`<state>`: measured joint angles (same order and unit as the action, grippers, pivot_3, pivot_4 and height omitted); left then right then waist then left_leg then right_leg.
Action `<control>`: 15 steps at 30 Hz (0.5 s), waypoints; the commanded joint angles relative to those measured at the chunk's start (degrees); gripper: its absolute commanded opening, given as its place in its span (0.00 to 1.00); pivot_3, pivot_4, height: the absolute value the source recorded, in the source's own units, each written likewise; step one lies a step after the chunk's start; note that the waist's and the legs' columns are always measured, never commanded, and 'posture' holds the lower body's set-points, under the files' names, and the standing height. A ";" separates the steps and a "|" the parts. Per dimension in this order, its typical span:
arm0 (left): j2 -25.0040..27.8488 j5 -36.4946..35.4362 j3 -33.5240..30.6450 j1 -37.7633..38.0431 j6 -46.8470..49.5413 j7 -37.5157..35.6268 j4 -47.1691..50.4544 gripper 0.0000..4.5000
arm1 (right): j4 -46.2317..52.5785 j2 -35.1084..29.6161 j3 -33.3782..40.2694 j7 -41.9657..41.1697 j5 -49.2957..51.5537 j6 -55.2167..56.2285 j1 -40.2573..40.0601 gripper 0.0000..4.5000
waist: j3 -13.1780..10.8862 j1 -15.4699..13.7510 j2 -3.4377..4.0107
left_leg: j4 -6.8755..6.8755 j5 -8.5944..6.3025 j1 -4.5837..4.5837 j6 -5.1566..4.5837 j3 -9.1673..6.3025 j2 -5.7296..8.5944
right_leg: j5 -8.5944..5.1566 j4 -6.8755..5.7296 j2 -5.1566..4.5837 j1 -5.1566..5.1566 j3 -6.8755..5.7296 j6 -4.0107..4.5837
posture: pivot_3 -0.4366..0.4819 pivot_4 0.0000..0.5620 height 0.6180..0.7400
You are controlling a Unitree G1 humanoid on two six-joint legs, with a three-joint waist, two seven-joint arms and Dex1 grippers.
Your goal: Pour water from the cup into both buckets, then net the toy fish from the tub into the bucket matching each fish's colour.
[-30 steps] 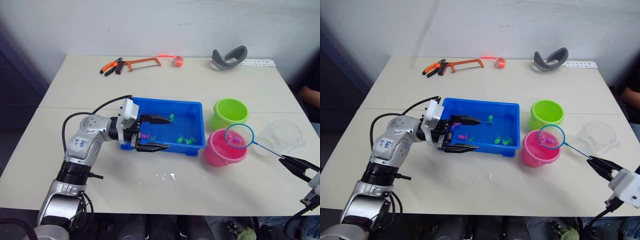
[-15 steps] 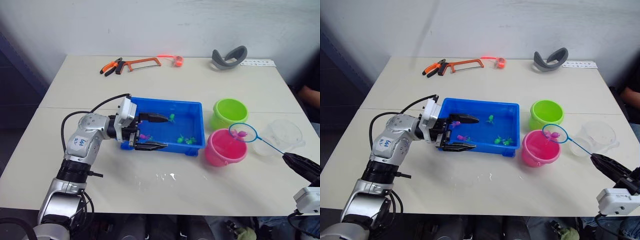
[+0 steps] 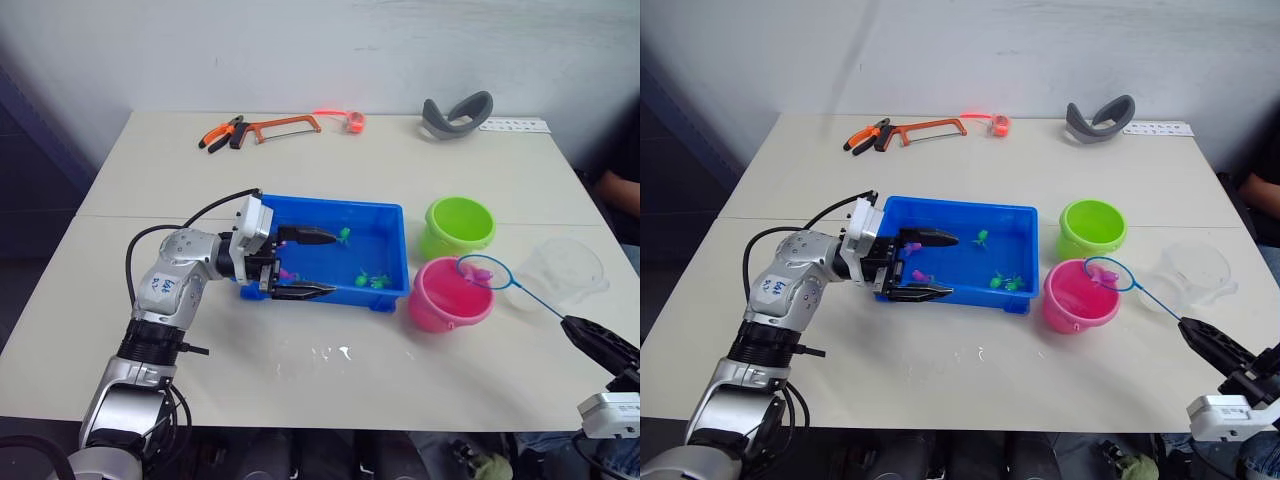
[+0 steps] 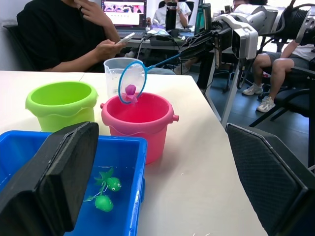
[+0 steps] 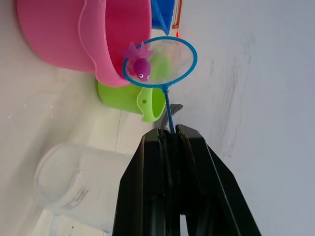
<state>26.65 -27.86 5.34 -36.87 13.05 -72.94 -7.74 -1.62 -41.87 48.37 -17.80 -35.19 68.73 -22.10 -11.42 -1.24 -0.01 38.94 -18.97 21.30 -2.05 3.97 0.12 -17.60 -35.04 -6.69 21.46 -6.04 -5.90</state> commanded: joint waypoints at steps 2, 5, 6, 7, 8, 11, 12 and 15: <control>-0.09 -0.32 -1.59 -0.65 -0.88 -0.19 -0.25 1.00 | 6.91 0.10 0.73 3.06 1.76 -2.20 0.21 0.00 | 0.00 0.02 0.01 | 0.00 0.00 -0.01 0.01 0.00 -0.01 | 0.00 -0.02 0.00 0.00 0.01 0.00 | 0.48 0.27 1.00; -0.24 -0.18 -1.65 -0.38 -1.12 -0.16 -0.43 1.00 | 10.60 0.87 -0.46 3.15 1.48 -5.34 -0.14 0.00 | 0.00 -0.09 0.01 | 0.02 0.01 -0.01 0.01 0.00 -0.02 | 0.00 -0.04 0.01 0.00 0.01 0.01 | 0.48 0.27 1.00; -0.33 -0.19 -1.70 -0.33 -1.15 -0.07 -0.46 1.00 | 11.46 1.13 -0.67 3.19 1.25 -6.34 -0.40 0.00 | 0.00 -0.10 0.01 | 0.03 0.01 -0.01 0.01 0.00 -0.01 | 0.00 -0.04 0.01 0.00 0.00 0.01 | 0.48 0.27 1.00; -0.45 -0.21 -1.72 -0.23 -1.19 0.05 -0.51 1.00 | 12.15 1.70 -1.51 2.78 1.16 -7.59 -1.08 0.00 | 0.00 -0.12 0.01 | 0.03 0.01 -0.01 0.01 -0.01 -0.01 | 0.00 -0.04 0.01 0.00 0.00 0.01 | 0.48 0.27 1.00; -0.53 -0.22 -1.73 -0.15 -1.23 0.12 -0.55 1.00 | 12.63 2.07 -2.15 2.48 1.09 -8.53 -1.63 0.00 | 0.00 -0.12 0.01 | 0.03 0.01 0.00 0.01 -0.01 -0.01 | 0.00 -0.05 0.01 0.00 0.00 0.01 | 0.48 0.27 1.00; -0.72 -0.15 -1.70 0.16 -1.40 0.16 -0.56 1.00 | 14.63 2.84 -4.04 2.29 1.08 -9.83 -3.25 0.00 | 0.00 -0.11 0.01 | 0.03 0.01 0.01 0.00 -0.02 -0.02 | -0.01 -0.07 0.02 0.00 -0.01 0.01 | 0.48 0.27 1.00; -0.76 -0.16 -1.73 0.22 -1.40 0.22 -0.55 1.00 | 15.57 2.83 -4.17 2.28 1.37 -10.51 -3.53 0.00 | 0.01 -0.03 0.03 | 0.03 0.01 0.01 0.00 -0.02 -0.02 | -0.01 -0.06 0.02 0.00 -0.01 0.01 | 0.48 0.27 1.00; -0.84 -0.09 -1.84 0.08 -1.53 0.23 -0.97 1.00 | 17.09 2.47 -4.54 2.71 1.69 -12.53 -3.89 0.00 | 0.01 -0.02 0.03 | 0.04 0.01 -0.01 0.00 0.00 -0.01 | -0.01 -0.11 0.02 0.01 0.01 0.01 | 0.48 0.27 1.00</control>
<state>25.84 -27.85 4.61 -36.79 12.35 -72.76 -9.51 13.67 -39.06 42.86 -15.72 -34.81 57.30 -25.79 -11.41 -1.26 0.02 39.00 -18.96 21.29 -2.05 3.97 0.10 -17.61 -35.16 -6.68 21.47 -6.02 -5.89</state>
